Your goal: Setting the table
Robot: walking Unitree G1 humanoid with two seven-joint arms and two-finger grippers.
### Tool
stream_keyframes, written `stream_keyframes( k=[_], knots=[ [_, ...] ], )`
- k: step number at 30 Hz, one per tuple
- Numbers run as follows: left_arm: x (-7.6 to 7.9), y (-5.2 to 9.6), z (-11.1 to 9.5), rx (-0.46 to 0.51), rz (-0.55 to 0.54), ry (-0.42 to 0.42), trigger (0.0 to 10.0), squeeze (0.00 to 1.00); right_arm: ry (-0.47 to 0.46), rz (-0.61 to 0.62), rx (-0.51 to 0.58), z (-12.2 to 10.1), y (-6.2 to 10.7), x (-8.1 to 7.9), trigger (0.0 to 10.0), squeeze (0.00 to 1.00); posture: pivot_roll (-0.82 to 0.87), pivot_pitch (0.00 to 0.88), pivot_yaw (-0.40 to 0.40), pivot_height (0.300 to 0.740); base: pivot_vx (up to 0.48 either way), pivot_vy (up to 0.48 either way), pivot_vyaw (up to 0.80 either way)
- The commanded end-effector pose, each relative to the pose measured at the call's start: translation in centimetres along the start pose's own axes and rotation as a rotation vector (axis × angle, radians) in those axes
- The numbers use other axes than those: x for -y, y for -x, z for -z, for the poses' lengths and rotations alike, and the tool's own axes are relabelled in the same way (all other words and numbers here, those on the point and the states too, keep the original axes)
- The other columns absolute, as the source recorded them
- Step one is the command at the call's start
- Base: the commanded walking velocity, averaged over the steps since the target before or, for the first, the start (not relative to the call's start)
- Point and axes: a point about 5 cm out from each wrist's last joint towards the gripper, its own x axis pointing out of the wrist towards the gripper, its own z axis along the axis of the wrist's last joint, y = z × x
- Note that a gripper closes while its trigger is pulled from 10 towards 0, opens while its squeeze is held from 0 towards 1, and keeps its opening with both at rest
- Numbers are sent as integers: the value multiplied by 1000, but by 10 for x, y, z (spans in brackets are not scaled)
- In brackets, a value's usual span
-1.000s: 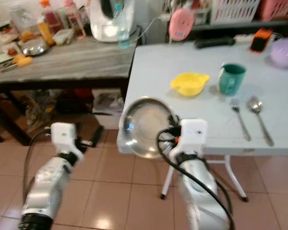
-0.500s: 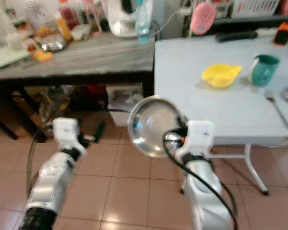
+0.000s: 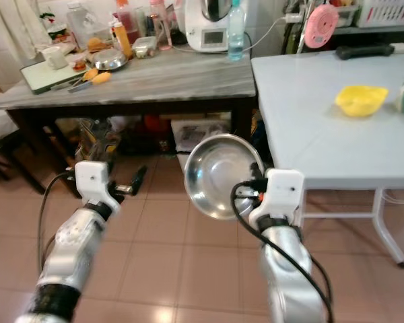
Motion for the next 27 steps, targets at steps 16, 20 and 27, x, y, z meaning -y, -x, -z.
stream_keyframes(
  k=[16, 20, 27],
  knots=[
    [-2, 1, -5, 23, 51, -9, 10000, 0, 10, 0, 34, -7, 0, 0, 10000, 0, -126, 0, 98, 740, 198, 0, 0],
    [-1, 1, -4, 21, 55, -6, 10000, 0, 12, -4, 37, -8, 0, -1, 10000, 0, -128, 0, 98, 740, 391, 0, 0],
    [1, 0, -4, 20, 62, 0, 10000, 0, 18, -7, 39, -9, -1, 1, 10000, 0, -130, 0, 97, 740, 463, 0, 0]
  ],
)
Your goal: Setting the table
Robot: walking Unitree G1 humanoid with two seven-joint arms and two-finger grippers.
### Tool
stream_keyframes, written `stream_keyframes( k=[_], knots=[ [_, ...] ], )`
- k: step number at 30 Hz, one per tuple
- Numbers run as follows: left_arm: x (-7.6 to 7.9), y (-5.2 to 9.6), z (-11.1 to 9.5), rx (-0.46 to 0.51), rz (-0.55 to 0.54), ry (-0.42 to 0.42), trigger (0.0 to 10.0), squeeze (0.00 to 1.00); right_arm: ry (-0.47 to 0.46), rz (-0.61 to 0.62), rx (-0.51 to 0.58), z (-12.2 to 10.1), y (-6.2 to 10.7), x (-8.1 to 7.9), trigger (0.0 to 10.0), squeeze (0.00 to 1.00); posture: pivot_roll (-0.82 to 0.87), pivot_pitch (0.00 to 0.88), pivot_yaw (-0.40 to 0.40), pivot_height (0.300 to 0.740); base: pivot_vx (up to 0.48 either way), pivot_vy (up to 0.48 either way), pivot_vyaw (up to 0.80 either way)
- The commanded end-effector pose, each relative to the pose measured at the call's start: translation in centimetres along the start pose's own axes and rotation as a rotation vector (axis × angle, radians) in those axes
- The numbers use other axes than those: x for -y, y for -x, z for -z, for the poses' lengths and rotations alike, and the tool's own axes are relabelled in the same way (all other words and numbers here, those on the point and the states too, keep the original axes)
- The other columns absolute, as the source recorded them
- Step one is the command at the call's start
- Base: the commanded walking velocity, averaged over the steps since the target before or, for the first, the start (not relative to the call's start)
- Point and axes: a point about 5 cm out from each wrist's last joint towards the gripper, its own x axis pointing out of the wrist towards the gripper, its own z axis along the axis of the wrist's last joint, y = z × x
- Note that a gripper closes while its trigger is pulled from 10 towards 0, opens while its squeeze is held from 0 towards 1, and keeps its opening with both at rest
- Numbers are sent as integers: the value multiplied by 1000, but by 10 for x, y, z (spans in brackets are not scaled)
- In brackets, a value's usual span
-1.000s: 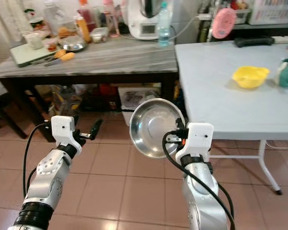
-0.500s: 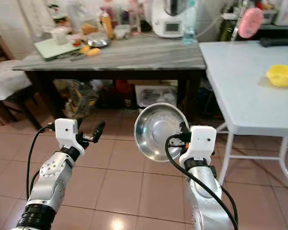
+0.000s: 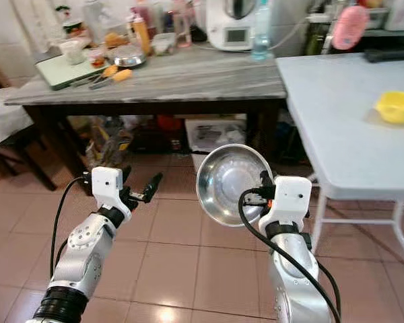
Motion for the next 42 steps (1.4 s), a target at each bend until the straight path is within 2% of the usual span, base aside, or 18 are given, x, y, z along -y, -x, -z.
stream_keyframes(
  k=[1, 35, 42],
  knots=[
    [-3, 0, -4, 14, -5, -7, 10000, 0, 1, 0, 31, -7, -1, 0, 10000, 0, -130, 0, 97, 740, 480, 0, 0],
    [5, -2, -1, 8, 38, -7, 10000, 0, 11, -16, 37, -9, -4, -4, 10000, 0, -137, 0, 101, 740, 480, 0, 0],
    [4, -2, -1, 8, 38, -9, 10000, 0, 13, -25, 41, -9, -4, -6, 10000, 0, -136, 0, 100, 740, 480, 0, 597]
  ],
)
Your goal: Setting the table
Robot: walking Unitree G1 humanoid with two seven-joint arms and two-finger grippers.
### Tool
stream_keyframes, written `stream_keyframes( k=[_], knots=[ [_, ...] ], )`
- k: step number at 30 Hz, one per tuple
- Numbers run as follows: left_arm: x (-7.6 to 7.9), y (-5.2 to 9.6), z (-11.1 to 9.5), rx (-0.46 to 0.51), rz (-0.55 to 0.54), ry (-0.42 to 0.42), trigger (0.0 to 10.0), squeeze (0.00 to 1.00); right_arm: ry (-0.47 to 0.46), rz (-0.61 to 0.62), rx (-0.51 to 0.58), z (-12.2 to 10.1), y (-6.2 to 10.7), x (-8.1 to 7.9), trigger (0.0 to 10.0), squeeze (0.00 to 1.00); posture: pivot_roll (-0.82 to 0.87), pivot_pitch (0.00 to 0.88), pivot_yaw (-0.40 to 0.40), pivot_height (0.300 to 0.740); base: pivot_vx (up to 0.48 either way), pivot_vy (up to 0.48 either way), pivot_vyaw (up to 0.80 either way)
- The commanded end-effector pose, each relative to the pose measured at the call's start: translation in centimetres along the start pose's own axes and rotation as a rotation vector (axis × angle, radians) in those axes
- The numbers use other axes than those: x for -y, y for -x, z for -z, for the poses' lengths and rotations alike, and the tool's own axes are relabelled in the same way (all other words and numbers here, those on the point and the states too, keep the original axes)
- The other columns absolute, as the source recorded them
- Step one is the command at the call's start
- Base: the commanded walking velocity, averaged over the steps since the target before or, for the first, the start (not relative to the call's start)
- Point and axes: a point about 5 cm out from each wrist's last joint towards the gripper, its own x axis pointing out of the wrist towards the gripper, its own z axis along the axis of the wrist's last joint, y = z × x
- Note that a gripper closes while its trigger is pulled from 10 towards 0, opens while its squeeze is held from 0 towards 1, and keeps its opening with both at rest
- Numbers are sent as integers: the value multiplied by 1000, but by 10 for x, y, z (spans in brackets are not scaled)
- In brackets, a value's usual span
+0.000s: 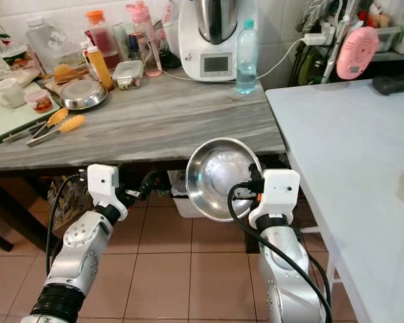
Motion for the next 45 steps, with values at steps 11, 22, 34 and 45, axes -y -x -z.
stream_keyframes(
  k=[11, 22, 34, 45],
  knots=[
    [-3, 3, 0, -5, -2, -11, 10000, 0, 1, 0, 22, -5, 0, -1, 10000, 0, -134, 0, 100, 740, 480, 0, 102],
    [-3, 4, 3, -26, -1, -6, 10000, 0, -16, 18, 15, -4, 0, 1, 10000, 0, -135, 4, 97, 740, 452, 0, 0],
    [-6, 26, -10, -7, 102, -103, 10000, 0, -24, 16, 1, -1, 2, -1, 10000, 0, -120, 15, 102, 740, 0, 0, 0],
    [-16, 64, -14, -114, 244, -194, 10000, 0, -59, -6, -11, 3, -3, -10, 10000, 0, -76, 23, 106, 740, 0, 0, 0]
  ],
)
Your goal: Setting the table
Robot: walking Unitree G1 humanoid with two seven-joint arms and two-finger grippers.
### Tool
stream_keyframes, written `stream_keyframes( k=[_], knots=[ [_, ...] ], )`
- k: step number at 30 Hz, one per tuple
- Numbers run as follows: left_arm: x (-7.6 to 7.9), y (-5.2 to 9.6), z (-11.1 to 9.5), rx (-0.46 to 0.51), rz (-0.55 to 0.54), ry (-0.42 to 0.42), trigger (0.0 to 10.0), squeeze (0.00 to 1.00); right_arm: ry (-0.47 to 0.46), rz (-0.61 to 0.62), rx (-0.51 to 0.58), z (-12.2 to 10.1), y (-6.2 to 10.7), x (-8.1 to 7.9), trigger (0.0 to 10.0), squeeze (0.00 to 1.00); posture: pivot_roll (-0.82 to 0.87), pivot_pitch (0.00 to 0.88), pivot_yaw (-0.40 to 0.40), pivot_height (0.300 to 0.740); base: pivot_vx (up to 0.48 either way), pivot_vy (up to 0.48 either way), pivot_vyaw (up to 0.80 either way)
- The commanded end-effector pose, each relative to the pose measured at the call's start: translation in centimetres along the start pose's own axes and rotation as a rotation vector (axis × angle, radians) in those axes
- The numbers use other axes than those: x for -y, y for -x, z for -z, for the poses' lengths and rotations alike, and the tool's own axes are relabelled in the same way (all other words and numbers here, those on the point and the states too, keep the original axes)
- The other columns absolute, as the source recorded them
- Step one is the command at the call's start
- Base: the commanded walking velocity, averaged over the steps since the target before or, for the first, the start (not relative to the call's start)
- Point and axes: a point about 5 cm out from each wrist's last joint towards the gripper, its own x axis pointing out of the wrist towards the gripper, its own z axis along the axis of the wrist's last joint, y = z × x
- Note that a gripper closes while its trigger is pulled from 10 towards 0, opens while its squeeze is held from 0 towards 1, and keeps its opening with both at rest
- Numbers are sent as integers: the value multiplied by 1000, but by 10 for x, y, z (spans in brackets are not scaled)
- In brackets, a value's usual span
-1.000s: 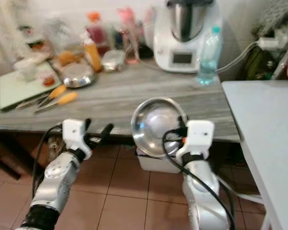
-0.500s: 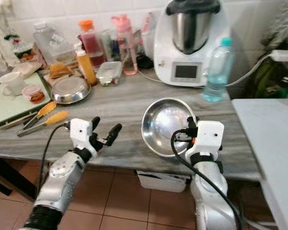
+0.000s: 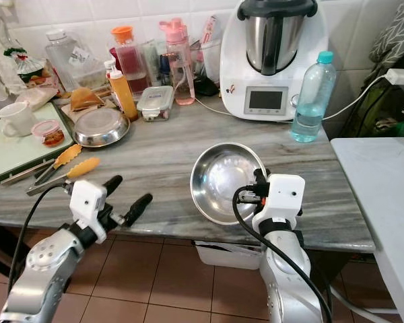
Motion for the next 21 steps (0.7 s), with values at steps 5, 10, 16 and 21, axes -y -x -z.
stream_keyframes(
  k=[5, 10, 16, 21],
  knots=[
    [4, 8, 0, -61, 93, -25, 10000, 0, -68, -31, 3, -3, -13, -11, 10000, 0, -66, 29, 108, 740, 0, 0, 0],
    [8, 11, 0, -92, 148, -30, 10000, 0, -182, -74, -57, 0, -31, -26, 10000, 0, -55, 34, 116, 740, 0, 0, 0],
    [8, 12, 0, -104, 159, -42, 10000, 0, -218, -130, -142, 11, -40, -44, 10000, 0, -40, 40, 117, 740, 0, 0, 0],
    [7, 14, -1, -105, 146, -46, 10000, 0, -318, -128, -210, 20, -40, -49, 10000, 0, -32, 36, 115, 740, 0, 0, 0]
  ],
)
